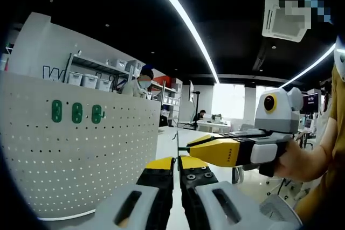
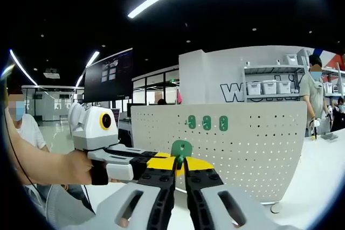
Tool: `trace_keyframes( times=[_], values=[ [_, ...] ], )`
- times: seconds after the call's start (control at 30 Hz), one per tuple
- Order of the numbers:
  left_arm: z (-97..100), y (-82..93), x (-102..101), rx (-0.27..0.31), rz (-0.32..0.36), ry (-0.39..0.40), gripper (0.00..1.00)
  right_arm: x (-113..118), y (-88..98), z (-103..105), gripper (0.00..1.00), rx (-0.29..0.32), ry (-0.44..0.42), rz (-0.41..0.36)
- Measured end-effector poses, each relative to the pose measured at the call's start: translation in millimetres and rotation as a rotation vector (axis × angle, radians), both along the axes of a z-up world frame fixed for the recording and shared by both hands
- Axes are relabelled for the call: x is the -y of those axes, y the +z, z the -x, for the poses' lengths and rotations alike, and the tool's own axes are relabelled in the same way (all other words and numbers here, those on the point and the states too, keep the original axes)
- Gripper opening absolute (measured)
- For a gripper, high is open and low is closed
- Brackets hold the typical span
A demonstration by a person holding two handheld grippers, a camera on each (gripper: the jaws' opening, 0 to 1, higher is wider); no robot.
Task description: Insert the hook assembly into the mounting plate slot until the hook locks in place.
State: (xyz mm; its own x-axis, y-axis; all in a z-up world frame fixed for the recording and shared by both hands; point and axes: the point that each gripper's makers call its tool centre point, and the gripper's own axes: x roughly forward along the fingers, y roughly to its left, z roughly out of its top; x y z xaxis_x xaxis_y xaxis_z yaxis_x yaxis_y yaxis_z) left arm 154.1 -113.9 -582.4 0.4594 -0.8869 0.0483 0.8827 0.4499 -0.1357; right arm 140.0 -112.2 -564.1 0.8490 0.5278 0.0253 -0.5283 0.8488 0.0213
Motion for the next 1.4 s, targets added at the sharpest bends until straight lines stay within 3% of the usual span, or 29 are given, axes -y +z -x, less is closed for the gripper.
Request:
trace_keyframes(
  times=[0.73, 0.87, 1.0, 1.4],
  values=[
    [1.9, -0.4, 5, -0.017, 0.024, -0.014, 0.04, 3, 3.4, 2, 0.00, 0.060, -0.018, 0.029],
    [3.4, -0.9, 6, 0.013, -0.009, -0.018, 0.08, 5, 2.5, 0, 0.00, 0.056, -0.020, 0.018],
    [1.3, -6.7, 7, 0.043, -0.085, 0.002, 0.25, 11, 3.3, -2, 0.00, 0.049, -0.024, -0.018],
    [3.2, -13.7, 7, 0.063, -0.145, 0.007, 0.26, 13, 5.6, -1, 0.00, 0.055, -0.024, -0.016]
  ],
)
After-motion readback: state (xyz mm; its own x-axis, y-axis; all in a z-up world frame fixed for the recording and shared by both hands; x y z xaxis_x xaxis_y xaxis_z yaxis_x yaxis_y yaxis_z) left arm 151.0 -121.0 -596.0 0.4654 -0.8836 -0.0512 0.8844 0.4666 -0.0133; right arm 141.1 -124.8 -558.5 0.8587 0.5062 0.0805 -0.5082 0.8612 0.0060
